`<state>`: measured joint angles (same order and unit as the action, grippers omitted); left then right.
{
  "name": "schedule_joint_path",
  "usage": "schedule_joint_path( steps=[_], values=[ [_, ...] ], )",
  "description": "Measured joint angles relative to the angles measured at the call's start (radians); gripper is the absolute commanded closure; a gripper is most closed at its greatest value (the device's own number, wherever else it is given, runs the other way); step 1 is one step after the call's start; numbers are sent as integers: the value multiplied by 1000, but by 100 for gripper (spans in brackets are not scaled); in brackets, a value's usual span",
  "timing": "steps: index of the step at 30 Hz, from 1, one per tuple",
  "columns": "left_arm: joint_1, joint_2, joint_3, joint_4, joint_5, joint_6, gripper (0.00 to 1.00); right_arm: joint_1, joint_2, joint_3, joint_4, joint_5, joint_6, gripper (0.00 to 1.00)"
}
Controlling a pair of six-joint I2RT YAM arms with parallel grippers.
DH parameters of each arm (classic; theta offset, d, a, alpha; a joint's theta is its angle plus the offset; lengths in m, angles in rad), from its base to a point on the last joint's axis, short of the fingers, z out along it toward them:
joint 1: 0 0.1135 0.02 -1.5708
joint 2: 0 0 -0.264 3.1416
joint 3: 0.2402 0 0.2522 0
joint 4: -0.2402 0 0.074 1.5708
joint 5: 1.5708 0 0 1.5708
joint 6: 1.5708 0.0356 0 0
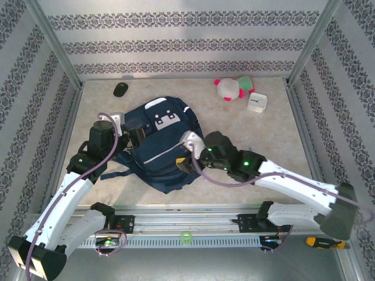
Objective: Pack the student bag
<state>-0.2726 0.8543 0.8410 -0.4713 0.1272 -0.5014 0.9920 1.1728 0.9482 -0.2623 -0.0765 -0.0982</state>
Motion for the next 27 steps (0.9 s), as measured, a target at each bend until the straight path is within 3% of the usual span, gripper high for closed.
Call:
schedule_joint_path(
  steps=[7,13,17,22,26,27],
  values=[
    [157,-15,-165,-39,115,-223,39,84,354,84,-10,39,-344,30],
    [190,-14,-253,-38,194,-301,38,70,557,77,41,47,-377,26],
    [192,-14,-256,-37,207,-305,38,81,566,84,46,84,-376,28],
    [224,28,-233,-40,198,-256,35,104,549,72,71,168,-423,74],
    [249,51,-185,-39,182,-191,32,103,529,57,71,214,-470,98],
    [251,52,-179,-39,183,-174,32,101,525,57,71,227,-483,100]
  ],
)
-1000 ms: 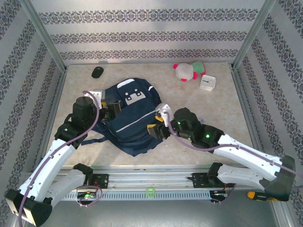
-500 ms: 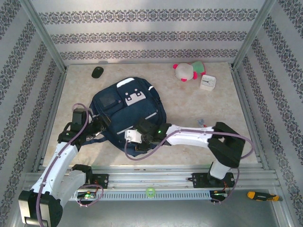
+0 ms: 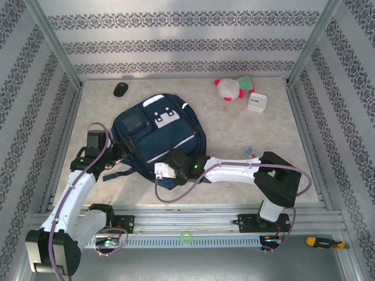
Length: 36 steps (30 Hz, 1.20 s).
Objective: Pack the student bag
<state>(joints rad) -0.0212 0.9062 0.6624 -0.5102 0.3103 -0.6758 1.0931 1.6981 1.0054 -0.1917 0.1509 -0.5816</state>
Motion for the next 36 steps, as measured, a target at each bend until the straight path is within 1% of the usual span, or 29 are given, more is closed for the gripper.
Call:
schedule_joint_path(
  steps=[1,2,3,5,7,9,10,13,16,21,25,29,31,34,36],
  values=[
    [2,1,6,0,0,16,31,-3,-3,-2,-2,-1,-6,100],
    [6,7,22,-4,5,101,31,-8,-23,-10,-1,-19,-49,100],
    [10,14,35,0,11,164,30,-26,-69,-29,-18,-66,-74,100],
    [10,19,64,34,38,362,31,-79,-181,-44,-53,-143,-124,100],
    [10,11,70,74,82,585,31,-158,-288,-45,-68,-206,-171,100],
    [10,11,70,86,116,780,31,-217,-338,-45,-68,-243,-204,100],
    [10,23,74,83,129,890,32,-240,-347,-44,-69,-254,-217,100],
    [10,111,111,43,154,1137,32,-265,-330,-46,-91,-281,-245,100],
    [10,216,130,8,181,1328,35,-267,-317,-58,-112,-314,-261,100],
    [10,354,133,-37,194,1534,41,-267,-317,-70,-115,-341,-274,100],
    [10,420,133,-28,187,1633,49,-267,-317,-79,-111,-353,-282,100],
    [10,458,133,12,186,1690,53,-267,-317,-79,-110,-356,-283,100],
    [10,478,133,38,180,1705,58,-267,-317,-79,-108,-359,-282,100],
    [10,505,133,71,166,1714,59,-267,-317,-79,-103,-362,-282,100],
    [10,517,133,86,162,1720,66,-267,-317,-79,-101,-363,-280,100]
  ],
)
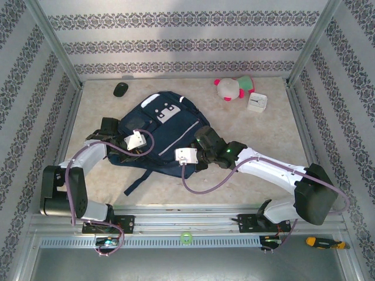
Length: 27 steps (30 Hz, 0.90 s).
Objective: Pack the student bag
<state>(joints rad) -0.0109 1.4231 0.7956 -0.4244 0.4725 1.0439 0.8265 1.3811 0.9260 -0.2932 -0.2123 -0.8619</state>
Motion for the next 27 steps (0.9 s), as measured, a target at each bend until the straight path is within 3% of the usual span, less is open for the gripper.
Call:
schedule_joint_path(
  steps=[11,27],
  values=[
    [-20,5,-10,18,5,3,100,-18,0,-15,71,-23,104,100],
    [-121,-146,-59,-20,93,-133,100,-19,29,-15,138,43,268,100]
  ],
)
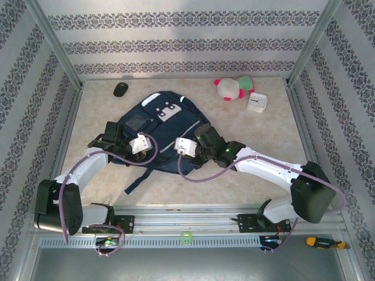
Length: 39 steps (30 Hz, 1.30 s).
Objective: Pack the student bag
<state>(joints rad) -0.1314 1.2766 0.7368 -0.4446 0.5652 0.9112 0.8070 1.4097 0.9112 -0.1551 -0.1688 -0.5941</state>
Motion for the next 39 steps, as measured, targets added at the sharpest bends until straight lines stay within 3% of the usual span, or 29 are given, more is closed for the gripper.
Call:
schedule_joint_path(
  steps=[6,16,21,27,28,34,39],
  values=[
    [-80,-16,1,-61,60,-86,100,0,21,0,39,39,60,100],
    [-242,-17,18,-47,55,-314,100,0,57,-1,98,90,147,100],
    [-281,-52,2,43,71,-489,100,-12,57,-27,161,119,153,100],
    [-361,-117,-40,291,143,-700,100,-10,69,-53,245,84,157,100],
    [-370,-124,-48,324,145,-727,96,-11,69,-54,254,78,156,100],
    [-392,-168,-57,357,100,-728,47,-77,55,-81,268,-56,95,100],
    [-310,-285,-57,294,31,-590,29,-219,7,-89,161,-252,-91,100]
  ],
)
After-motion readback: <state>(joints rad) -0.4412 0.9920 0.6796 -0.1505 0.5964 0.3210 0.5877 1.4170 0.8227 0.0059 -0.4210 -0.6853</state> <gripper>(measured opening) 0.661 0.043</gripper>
